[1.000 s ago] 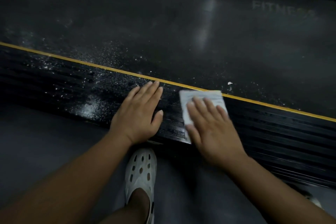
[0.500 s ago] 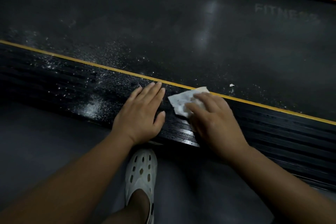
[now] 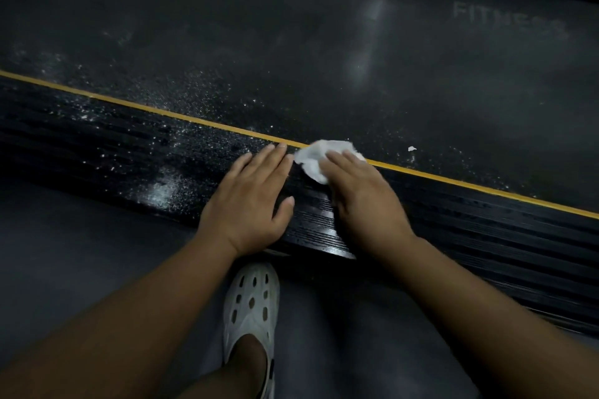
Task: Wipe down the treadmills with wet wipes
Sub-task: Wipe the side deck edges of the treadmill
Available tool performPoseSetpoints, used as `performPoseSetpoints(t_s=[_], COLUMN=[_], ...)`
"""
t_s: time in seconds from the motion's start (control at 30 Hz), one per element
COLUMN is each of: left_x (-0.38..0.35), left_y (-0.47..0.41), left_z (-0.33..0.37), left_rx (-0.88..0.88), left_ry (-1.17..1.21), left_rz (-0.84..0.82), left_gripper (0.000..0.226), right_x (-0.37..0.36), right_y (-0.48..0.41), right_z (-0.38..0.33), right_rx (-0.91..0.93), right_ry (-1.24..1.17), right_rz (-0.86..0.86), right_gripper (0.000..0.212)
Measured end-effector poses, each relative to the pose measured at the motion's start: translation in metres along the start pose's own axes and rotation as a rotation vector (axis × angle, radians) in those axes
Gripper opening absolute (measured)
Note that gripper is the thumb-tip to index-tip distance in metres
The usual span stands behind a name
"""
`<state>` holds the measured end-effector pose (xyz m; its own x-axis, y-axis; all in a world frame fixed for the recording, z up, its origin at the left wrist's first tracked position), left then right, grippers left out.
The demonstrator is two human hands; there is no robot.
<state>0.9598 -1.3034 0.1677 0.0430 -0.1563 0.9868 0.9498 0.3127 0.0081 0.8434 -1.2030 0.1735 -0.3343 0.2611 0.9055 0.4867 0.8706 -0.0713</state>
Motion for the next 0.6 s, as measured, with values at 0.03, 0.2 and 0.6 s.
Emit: performPoseSetpoints(t_s=[0.03,0.2,0.6], left_x=[0.0,0.001,0.0], left_y=[0.0,0.0,0.0], left_z=[0.0,-0.001,-0.001], left_rx=[0.001,0.0,-0.001], left_ry=[-0.005,0.001,-0.011], left_rz=[0.001,0.003,-0.015], left_gripper=[0.075,0.074,0.075], right_x=[-0.004,-0.008,-0.006], right_y=[-0.011,0.028,0.07], right_z=[-0.014,-0.042,-0.019], right_rx=[0.008,0.184,0.178], right_ry=[0.018,-0.002,0.137], right_rz=[-0.009,-0.075,-0.079], right_gripper=[0.044,0.044,0.05])
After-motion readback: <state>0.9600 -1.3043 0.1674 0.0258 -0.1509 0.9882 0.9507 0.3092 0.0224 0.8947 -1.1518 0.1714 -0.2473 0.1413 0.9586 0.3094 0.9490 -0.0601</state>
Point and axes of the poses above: each hand's wrist, its own y-axis away from the middle knuckle, its own x-axis out of the back of the hand, z = x × y, the point moved 9 cm from there along -y, towards the middle knuckle, and after that the axes turned 6 degrees about -x, right-handed, at the moved point
